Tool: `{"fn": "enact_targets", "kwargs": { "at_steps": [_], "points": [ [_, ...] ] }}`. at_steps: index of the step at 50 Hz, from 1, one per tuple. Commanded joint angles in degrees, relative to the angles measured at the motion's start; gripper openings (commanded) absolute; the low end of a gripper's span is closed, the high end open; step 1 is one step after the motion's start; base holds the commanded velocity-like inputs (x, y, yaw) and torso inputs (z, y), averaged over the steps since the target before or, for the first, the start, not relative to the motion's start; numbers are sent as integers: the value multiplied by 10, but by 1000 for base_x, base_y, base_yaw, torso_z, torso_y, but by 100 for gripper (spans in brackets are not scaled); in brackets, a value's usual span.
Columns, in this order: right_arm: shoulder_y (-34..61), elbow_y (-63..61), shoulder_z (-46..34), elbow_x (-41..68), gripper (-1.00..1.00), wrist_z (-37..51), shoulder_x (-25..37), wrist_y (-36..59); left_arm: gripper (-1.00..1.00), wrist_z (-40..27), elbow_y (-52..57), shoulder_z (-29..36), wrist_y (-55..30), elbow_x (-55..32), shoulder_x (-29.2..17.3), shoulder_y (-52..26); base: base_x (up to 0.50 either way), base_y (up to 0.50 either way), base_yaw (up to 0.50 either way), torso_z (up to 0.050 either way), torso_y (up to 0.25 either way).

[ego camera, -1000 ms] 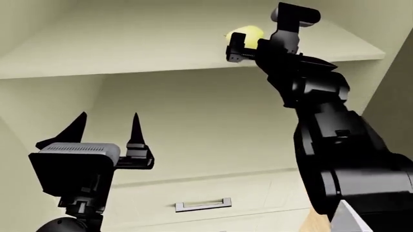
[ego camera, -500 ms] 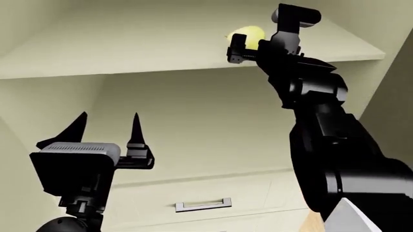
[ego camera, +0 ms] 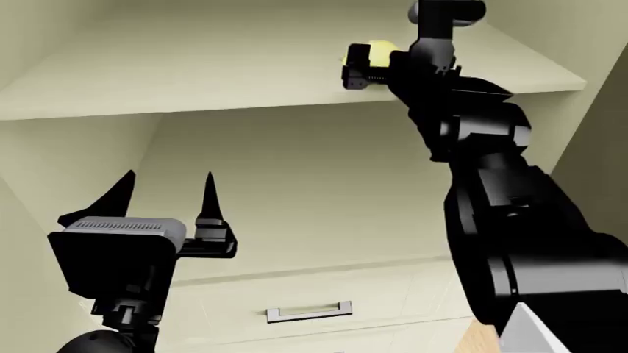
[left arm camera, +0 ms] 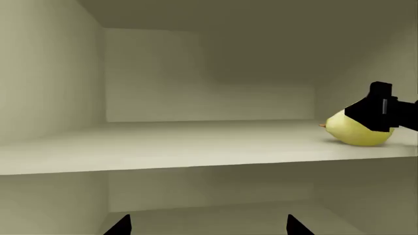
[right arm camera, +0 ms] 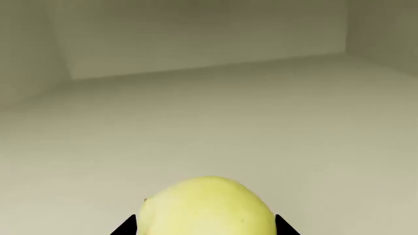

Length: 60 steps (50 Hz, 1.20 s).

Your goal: Pick the pear from the counter and place it in the cabinet.

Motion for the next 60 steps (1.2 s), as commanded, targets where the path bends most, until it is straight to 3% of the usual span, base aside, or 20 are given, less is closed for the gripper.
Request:
{"fn": "enact_targets", "kwargs": {
  "at_steps": [1,19,21,30,36,48,60],
  "points": [
    [-3,-30,-28,19,100,-2,2,4,100,0,0,2,-1,0,0,-2,0,0,0,0,0],
    [39,1,-41,36,100,-5,6,-46,100,0,-2,5,-3,-1,0,-7,0,0,0,0,0],
    [21,-62,-40,44,100,4,13,-15,100,0,-2,5,-2,0,0,-7,0,0,0,0,0],
    [-152,-585,-8,119,100,96,71,221,100,0,3,7,-2,0,-1,-6,0,0,0,0,0],
    [-225,-786,21,165,100,140,88,299,100,-1,8,8,-1,-1,-2,-3,0,0,0,0,0],
    [-357,-1041,60,226,100,200,102,370,100,-4,17,5,2,-4,-4,3,0,0,0,0,0],
    [-453,-1131,68,230,100,197,113,324,100,-5,19,7,1,-4,-4,3,0,0,0,0,0]
  ]
}}
